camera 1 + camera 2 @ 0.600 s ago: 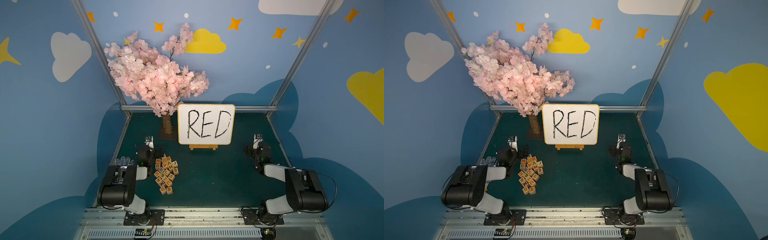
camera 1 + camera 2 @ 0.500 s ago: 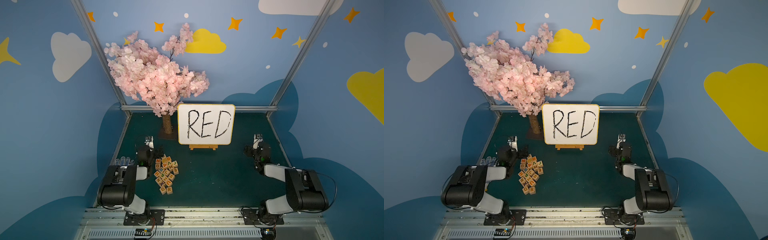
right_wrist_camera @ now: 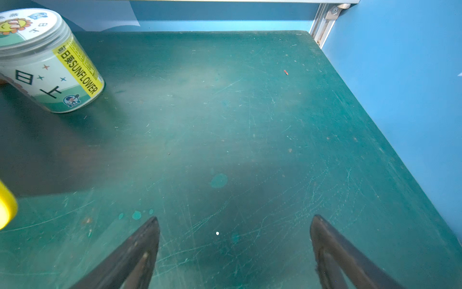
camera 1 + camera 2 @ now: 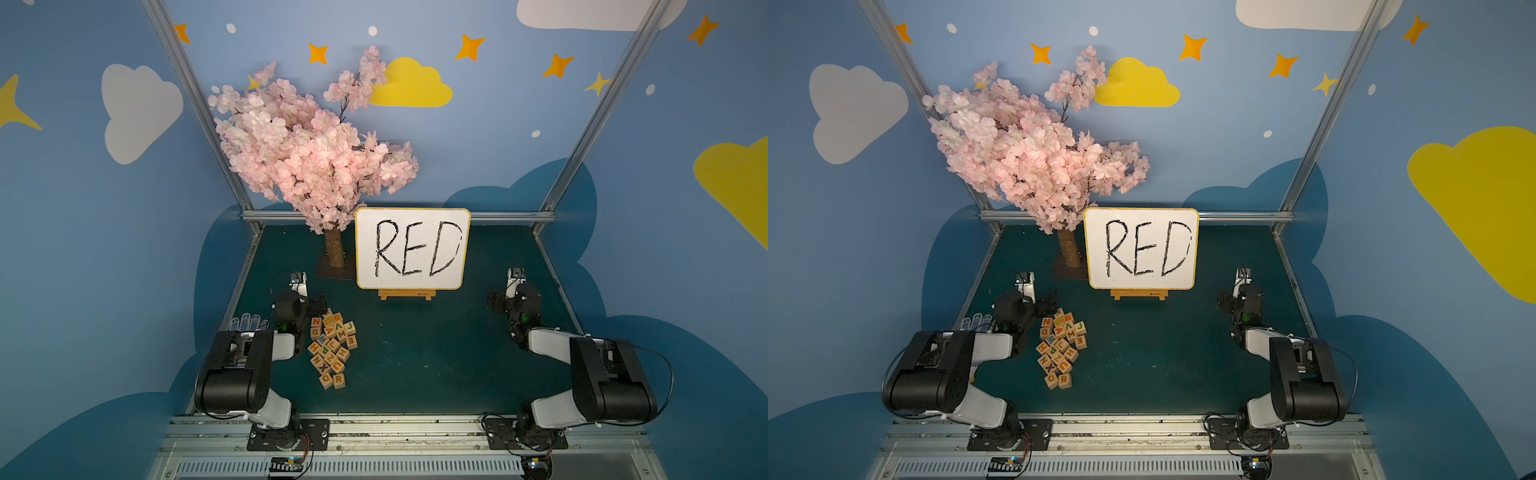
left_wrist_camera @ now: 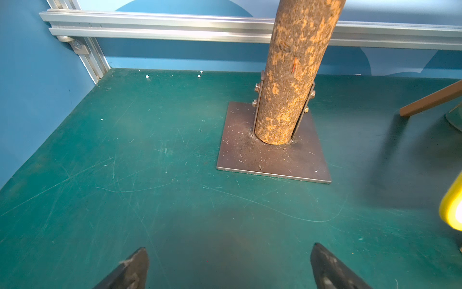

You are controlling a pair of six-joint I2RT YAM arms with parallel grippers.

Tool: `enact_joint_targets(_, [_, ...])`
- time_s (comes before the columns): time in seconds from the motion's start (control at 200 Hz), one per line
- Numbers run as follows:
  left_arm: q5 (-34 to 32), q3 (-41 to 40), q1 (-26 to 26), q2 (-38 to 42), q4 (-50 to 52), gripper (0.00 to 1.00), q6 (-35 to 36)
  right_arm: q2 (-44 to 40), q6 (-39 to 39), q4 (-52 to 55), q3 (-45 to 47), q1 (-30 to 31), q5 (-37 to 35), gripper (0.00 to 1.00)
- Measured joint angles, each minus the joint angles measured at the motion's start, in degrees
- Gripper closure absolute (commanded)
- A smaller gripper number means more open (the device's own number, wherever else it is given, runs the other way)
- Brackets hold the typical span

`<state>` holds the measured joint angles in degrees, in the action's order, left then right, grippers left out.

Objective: Assemble the uppercase word "red" with letter blocks
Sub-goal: Pick up the letter block from the center of the board.

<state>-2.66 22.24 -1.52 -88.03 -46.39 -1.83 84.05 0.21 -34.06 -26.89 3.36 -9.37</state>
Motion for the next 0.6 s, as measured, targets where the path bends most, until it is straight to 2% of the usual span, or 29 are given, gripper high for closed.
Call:
enact_joint_targets(0.185, [0.66, 0.0, -0.42, 0.0, 0.0, 0.02, -0.04, 0.0, 0.0, 0.02, 0.0, 0.0, 0.26, 0.08])
enact_joint_targets(0.26, [0.81, 0.0, -0.42, 0.0, 0.0, 0.12, -0.17, -0.02, 0.0, 0.02, 0.0, -0.04, 0.33, 0.11])
enact_joint_targets(0.38, [1.53, 0.04, -0.42, 0.04, -0.02, 0.17, 0.07, -0.02, -0.02, 0.02, 0.0, -0.02, 0.24, 0.18])
enact_joint_targets(0.415, [2.03, 0.2, -0.42, 0.22, 0.46, 0.22, 0.35, -0.11, 0.09, 0.13, 0.0, 0.2, -0.22, 0.2])
enact_joint_targets(0.511, [2.19, 3.74, 0.11, 3.43, 9.42, 0.25, 0.79, -0.63, 0.02, 0.52, 0.02, 0.76, -1.44, 0.21])
enact_joint_targets(0.601, [-1.03, 7.74, 1.62, 10.12, 15.8, 0.26, -0.17, -0.94, -0.09, 0.5, 0.13, 1.64, -2.29, 0.21])
